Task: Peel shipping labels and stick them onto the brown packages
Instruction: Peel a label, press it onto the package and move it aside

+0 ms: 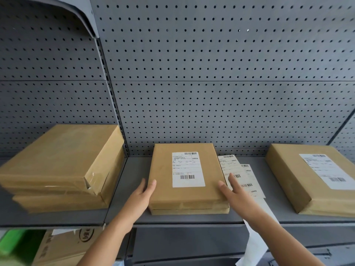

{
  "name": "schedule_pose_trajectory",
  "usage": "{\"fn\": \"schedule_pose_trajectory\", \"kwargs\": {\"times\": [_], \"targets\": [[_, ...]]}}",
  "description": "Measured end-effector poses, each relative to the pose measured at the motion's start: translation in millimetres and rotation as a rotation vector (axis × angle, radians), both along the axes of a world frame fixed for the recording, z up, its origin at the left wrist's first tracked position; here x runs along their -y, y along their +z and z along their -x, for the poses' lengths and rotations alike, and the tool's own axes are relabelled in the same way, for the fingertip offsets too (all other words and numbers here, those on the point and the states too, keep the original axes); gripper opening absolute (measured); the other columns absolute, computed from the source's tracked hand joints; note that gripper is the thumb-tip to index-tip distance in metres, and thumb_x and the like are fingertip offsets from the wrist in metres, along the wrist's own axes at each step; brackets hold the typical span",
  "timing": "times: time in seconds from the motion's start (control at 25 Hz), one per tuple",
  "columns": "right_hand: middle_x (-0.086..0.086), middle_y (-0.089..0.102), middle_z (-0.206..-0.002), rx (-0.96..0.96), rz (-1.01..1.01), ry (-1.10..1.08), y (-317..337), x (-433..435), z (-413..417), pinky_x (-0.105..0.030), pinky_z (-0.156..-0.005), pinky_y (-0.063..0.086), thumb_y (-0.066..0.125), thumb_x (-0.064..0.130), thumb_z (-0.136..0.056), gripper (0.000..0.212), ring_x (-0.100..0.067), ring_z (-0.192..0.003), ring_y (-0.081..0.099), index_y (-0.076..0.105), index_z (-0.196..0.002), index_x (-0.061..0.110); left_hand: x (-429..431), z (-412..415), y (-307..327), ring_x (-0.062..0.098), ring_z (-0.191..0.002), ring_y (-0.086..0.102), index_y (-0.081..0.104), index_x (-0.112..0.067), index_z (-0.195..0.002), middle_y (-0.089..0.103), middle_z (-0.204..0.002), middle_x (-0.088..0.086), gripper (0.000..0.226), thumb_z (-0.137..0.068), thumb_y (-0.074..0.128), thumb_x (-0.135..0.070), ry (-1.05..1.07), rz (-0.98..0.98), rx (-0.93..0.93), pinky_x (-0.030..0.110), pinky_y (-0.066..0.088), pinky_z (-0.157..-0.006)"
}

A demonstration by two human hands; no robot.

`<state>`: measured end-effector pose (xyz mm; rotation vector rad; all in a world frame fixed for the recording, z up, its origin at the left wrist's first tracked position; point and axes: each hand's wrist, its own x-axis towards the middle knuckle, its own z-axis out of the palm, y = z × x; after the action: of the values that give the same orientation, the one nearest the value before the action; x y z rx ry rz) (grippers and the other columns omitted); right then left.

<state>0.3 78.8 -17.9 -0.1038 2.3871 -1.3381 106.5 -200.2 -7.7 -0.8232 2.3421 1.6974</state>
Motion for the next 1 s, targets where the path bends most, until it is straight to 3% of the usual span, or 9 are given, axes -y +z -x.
{"fn": "schedule_pose_trajectory", "kwargs": {"times": [0.08, 0.16, 0.28, 0.36, 0.52, 0.64, 0.72, 0.8, 1.0], "targets": [[0.013, 0.039, -0.153, 0.003, 0.083, -0.033, -10.5, 7.2, 0.9, -0.034, -0.116, 0.029, 0.055, 0.062, -0.089, 0.083, -0.015, -0.141, 0.038, 0.021, -0.157, 0.029, -12.0, 0.8, -0.1, 0.008, -0.142, 0.039, 0.034, -0.032, -0.157, 0.049, -0.141, -0.023, 0.068, -0.097, 0.049, -0.061, 0.042, -0.145, -0.037, 0.032, 0.024, -0.116], [0.013, 0.057, -0.137, -0.032, 0.141, -0.068, -14.4, 10.9, 0.6, -0.029, -0.102, 0.043, 0.06, 0.055, -0.09, 0.066, -0.009, -0.121, 0.056, 0.04, -0.147, 0.03, -20.5, 1.3, 0.9, 0.0, -0.12, 0.048, 0.045, -0.033, -0.149, 0.054, -0.117, -0.031, 0.054, -0.1, 0.051, -0.053, 0.082, -0.211, -0.071, 0.027, 0.027, -0.107], [0.014, 0.064, -0.124, -0.024, 0.206, -0.095, -9.9, 5.5, -1.2, -0.027, -0.094, 0.047, 0.061, 0.043, -0.094, 0.049, -0.007, -0.111, 0.06, 0.048, -0.14, 0.03, -28.5, -1.5, 3.1, -0.016, -0.095, 0.049, 0.05, -0.04, -0.134, 0.055, -0.105, -0.036, 0.034, -0.102, 0.051, -0.049, 0.102, -0.224, -0.116, 0.024, 0.028, -0.101], [0.016, 0.065, -0.122, -0.007, 0.273, -0.109, 1.8, -3.6, -4.5, -0.028, -0.097, 0.046, 0.061, 0.04, -0.095, 0.044, -0.005, -0.111, 0.061, 0.051, -0.137, 0.031, -35.6, -1.5, 8.6, -0.016, -0.098, 0.05, 0.052, -0.041, -0.131, 0.058, -0.109, -0.036, 0.031, -0.101, 0.051, -0.05, 0.109, -0.229, -0.141, 0.024, 0.03, -0.101], [0.023, 0.068, -0.103, -0.065, 0.337, -0.178, 39.4, -35.5, -5.5, -0.016, -0.075, 0.044, 0.061, 0.034, -0.096, 0.024, 0.002, -0.096, 0.063, 0.057, -0.117, 0.044, -61.5, 9.1, 30.4, -0.017, -0.104, 0.051, 0.054, -0.041, -0.136, 0.06, -0.116, -0.035, 0.035, -0.102, 0.05, -0.05, 0.081, -0.217, -0.213, 0.022, 0.034, -0.095], [0.02, 0.074, -0.097, -0.133, 0.336, -0.219, 63.7, -66.8, 2.9, -0.02, -0.076, 0.049, 0.064, 0.036, -0.093, 0.031, -0.003, -0.093, 0.068, 0.061, -0.124, 0.036, -89.4, 23.8, 48.8, -0.018, -0.104, 0.052, 0.055, -0.04, -0.138, 0.062, -0.12, -0.033, 0.037, -0.102, 0.049, -0.05, 0.017, -0.201, -0.267, 0.011, 0.038, -0.081], [0.02, 0.068, -0.094, -0.173, 0.324, -0.272, 81.8, -90.3, 7.8, -0.011, -0.065, 0.047, 0.062, 0.033, -0.095, 0.025, 0.001, -0.084, 0.062, 0.058, -0.12, 0.035, -111.3, 37.0, 61.1, -0.018, -0.103, 0.054, 0.056, -0.039, -0.137, 0.064, -0.121, -0.031, 0.037, -0.103, 0.049, -0.05, -0.03, -0.2, -0.29, 0.008, 0.038, -0.075], [0.022, 0.061, -0.1, -0.201, 0.335, -0.296, 95.8, -119.8, 15.0, -0.016, -0.071, 0.044, 0.062, 0.035, -0.095, 0.03, 0.005, -0.087, 0.055, 0.054, -0.123, 0.034, -135.3, 51.8, 70.1, -0.019, -0.101, 0.054, 0.056, -0.038, -0.138, 0.064, -0.12, -0.031, 0.038, -0.102, 0.049, -0.05, -0.085, -0.198, -0.315, 0.007, 0.037, -0.074], [0.007, 0.071, -0.112, -0.265, 0.29, -0.416, 113.6, -197.8, 33.8, -0.03, -0.088, 0.049, 0.065, 0.042, -0.09, 0.037, -0.014, -0.103, 0.064, 0.064, -0.124, 0.029, -206.1, 86.8, 86.2, -0.011, -0.109, 0.055, 0.052, -0.039, -0.141, 0.063, -0.124, -0.028, 0.043, -0.1, 0.051, -0.053, -0.266, -0.19, -0.359, 0.013, 0.04, -0.081]]}}
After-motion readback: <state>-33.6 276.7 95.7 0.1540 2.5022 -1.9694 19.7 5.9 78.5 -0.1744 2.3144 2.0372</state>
